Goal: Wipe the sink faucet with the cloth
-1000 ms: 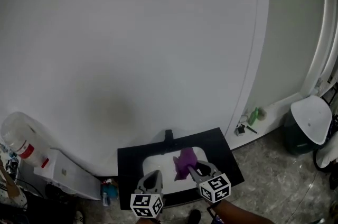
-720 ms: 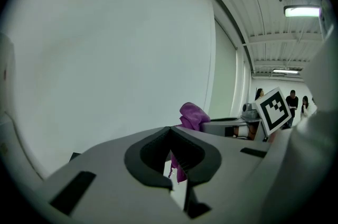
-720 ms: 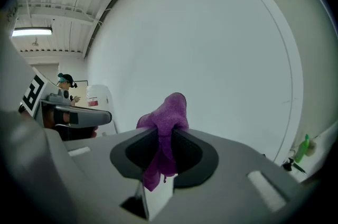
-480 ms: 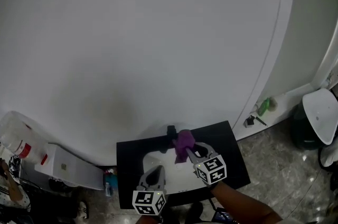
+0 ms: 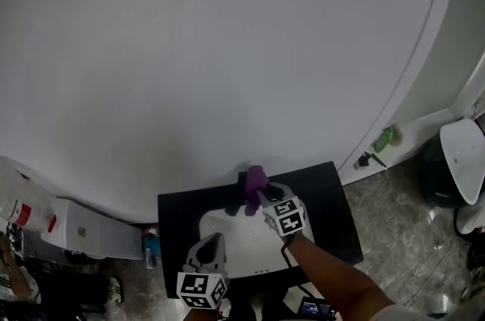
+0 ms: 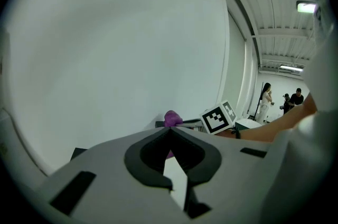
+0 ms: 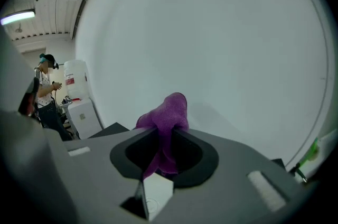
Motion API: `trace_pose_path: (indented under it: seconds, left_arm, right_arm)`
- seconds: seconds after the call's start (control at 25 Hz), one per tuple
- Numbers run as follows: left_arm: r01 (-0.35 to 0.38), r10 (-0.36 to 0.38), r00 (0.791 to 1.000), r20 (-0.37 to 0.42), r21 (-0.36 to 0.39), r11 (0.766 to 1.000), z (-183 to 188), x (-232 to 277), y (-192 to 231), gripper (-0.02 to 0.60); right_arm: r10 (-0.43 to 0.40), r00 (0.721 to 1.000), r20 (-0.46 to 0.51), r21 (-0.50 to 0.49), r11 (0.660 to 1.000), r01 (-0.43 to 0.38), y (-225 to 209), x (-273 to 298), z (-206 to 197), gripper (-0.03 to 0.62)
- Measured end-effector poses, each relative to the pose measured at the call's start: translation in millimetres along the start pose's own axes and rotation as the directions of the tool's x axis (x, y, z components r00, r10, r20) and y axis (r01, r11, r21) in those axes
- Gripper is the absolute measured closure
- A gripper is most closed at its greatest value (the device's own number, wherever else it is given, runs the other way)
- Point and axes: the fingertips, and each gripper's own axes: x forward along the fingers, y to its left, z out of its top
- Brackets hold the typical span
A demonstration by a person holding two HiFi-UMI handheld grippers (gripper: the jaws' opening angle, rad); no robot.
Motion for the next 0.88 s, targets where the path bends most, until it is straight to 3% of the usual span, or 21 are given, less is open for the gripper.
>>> trace_pose_path:
  seconds: [0.28,0.56,0.68,0.8,0.88]
  left_arm:
    - [-0.033,0.032,0.999,-0.035,-0.022,0.999,-22,3,27,0.577]
    - [-0.054,0.054,0.998,-0.031,0.008,0.998,-23,5,46,0.577]
    - [-0.049,0.049,0.998,-0.028,-0.001,0.999,-18,5,47,0.577]
    - [-0.032,0.032,0.999,-0.015,0.0,0.999,-10,6,44,0.577]
    - [-0.028,0.028,1.0,-0.009,0.004,1.0,-5,8,45,0.577]
  right_arm:
    - [0.0,0.993,-0.116,0.011,1.0,0.001,-13,59,-57,0.523]
    - [0.012,0.956,-0.294,0.003,1.0,-0.011,-21,97,-133,0.523]
    - [-0.014,0.962,-0.271,0.014,1.0,0.019,-21,76,-119,0.523]
    - [-0.03,0.992,-0.123,0.026,0.999,0.033,-13,42,-63,0.523]
    - [-0.004,0.997,-0.076,0.0,1.0,0.004,-2,42,-41,0.523]
